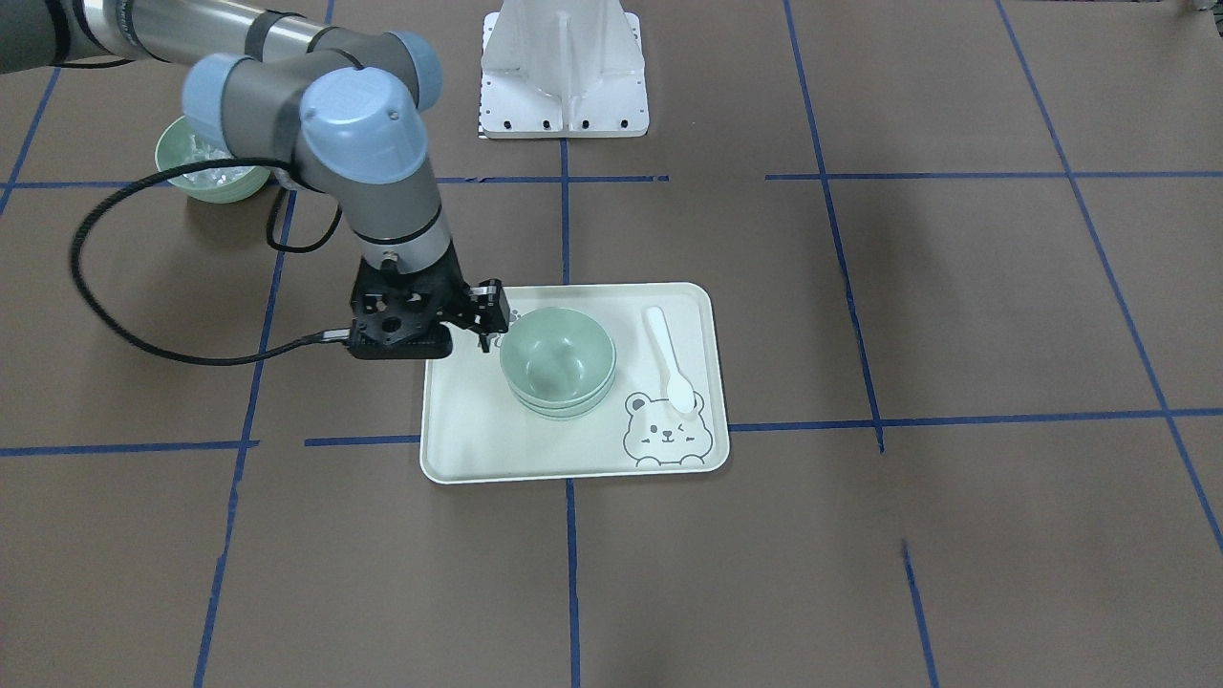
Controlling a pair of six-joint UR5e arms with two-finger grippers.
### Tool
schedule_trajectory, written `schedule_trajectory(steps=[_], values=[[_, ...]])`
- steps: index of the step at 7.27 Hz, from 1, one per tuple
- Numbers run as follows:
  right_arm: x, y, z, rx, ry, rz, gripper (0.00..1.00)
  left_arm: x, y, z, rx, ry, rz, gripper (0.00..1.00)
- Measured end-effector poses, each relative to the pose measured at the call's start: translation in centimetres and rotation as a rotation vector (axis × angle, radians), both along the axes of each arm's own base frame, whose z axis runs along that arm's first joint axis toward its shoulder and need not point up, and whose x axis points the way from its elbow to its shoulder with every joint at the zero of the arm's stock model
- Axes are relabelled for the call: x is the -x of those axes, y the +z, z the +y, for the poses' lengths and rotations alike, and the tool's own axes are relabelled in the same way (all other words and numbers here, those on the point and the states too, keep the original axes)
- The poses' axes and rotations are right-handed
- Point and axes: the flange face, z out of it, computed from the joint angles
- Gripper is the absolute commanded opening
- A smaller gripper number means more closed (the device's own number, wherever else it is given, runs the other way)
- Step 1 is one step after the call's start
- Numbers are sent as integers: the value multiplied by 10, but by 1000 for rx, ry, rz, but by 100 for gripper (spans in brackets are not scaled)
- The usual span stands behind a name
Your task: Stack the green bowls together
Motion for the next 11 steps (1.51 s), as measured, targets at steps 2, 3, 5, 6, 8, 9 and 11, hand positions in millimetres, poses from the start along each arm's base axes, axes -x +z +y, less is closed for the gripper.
schedule_trajectory(steps=[2, 3, 5, 6, 8, 9, 11], values=[[-162, 84, -35, -52, -105, -15, 100, 0, 11, 8, 80, -5, 1, 100], [-227, 121, -35, -62, -128, -7, 100, 0, 4, 5, 165, -6, -1, 100], [-327, 197, -8, -38, -131, -8, 100, 1, -15, 4, 286, -4, -3, 100], [-355, 236, 19, -13, -119, -13, 100, 0, -20, 3, 303, -4, 1, 100], [-372, 303, 76, 54, -88, -11, 100, -1, -23, 0, 313, -5, -4, 100], [-374, 319, 94, 84, -52, -10, 100, 0, -24, 0, 314, -7, -7, 100], [-374, 324, 103, 89, 7, -9, 100, 0, -28, -1, 306, -7, -9, 100]])
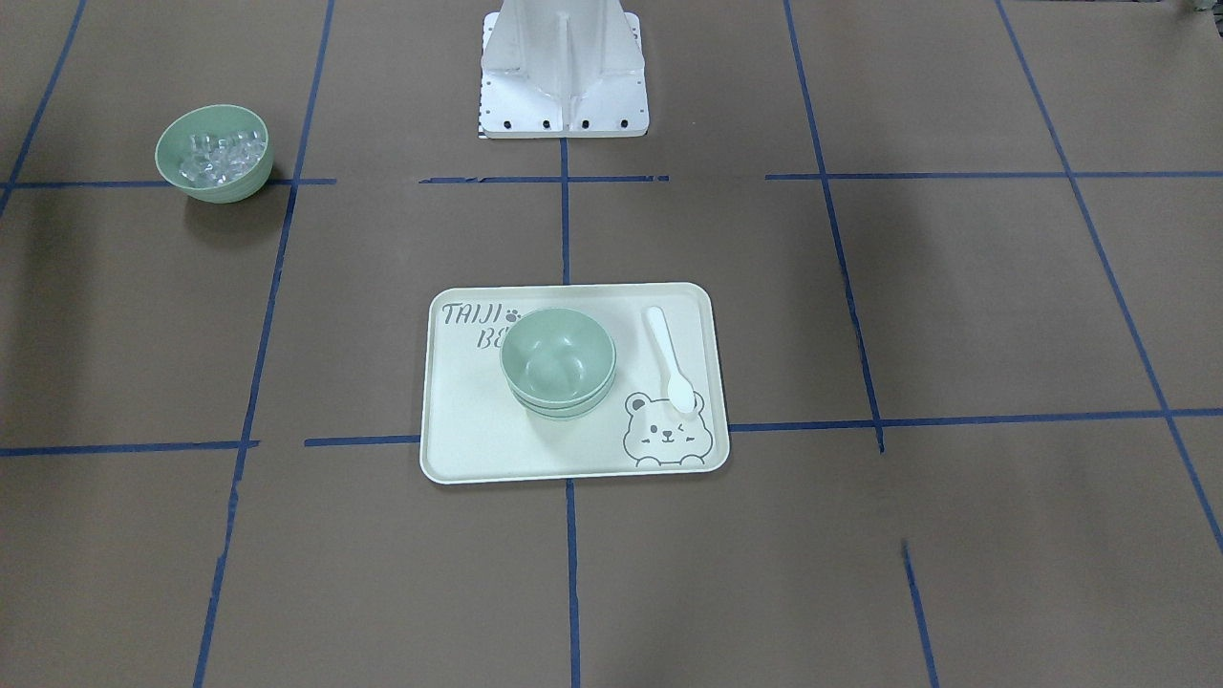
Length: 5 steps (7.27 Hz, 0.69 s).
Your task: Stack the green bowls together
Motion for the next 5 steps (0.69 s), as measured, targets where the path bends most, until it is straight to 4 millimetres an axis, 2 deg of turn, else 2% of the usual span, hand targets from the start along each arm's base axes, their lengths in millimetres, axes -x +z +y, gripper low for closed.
schedule_trajectory(steps=[5], values=[[1, -11, -3, -50, 8, -10, 100, 0, -3, 0, -5, -1, 0, 100]])
